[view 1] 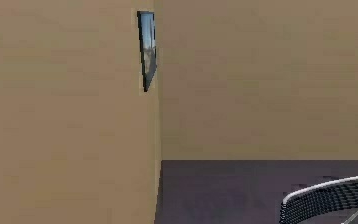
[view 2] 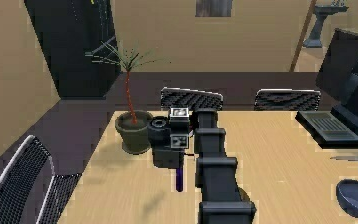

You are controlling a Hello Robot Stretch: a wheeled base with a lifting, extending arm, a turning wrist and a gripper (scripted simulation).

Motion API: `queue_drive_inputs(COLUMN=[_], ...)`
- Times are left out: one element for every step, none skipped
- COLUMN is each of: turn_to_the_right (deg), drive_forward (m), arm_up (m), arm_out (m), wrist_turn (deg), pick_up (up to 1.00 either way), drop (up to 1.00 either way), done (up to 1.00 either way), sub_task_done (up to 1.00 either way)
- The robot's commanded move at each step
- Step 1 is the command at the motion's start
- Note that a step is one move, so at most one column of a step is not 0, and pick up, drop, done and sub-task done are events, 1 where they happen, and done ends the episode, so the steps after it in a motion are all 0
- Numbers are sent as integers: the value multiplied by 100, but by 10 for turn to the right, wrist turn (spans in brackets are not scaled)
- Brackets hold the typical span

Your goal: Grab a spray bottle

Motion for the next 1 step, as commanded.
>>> queue_drive_inputs(turn_to_the_right=[0], drive_forward=[0], arm_up=[-30], arm_out=[0], wrist_turn=[0], pick_up=[0], drop=[0], done=[0], sub_task_done=[0])
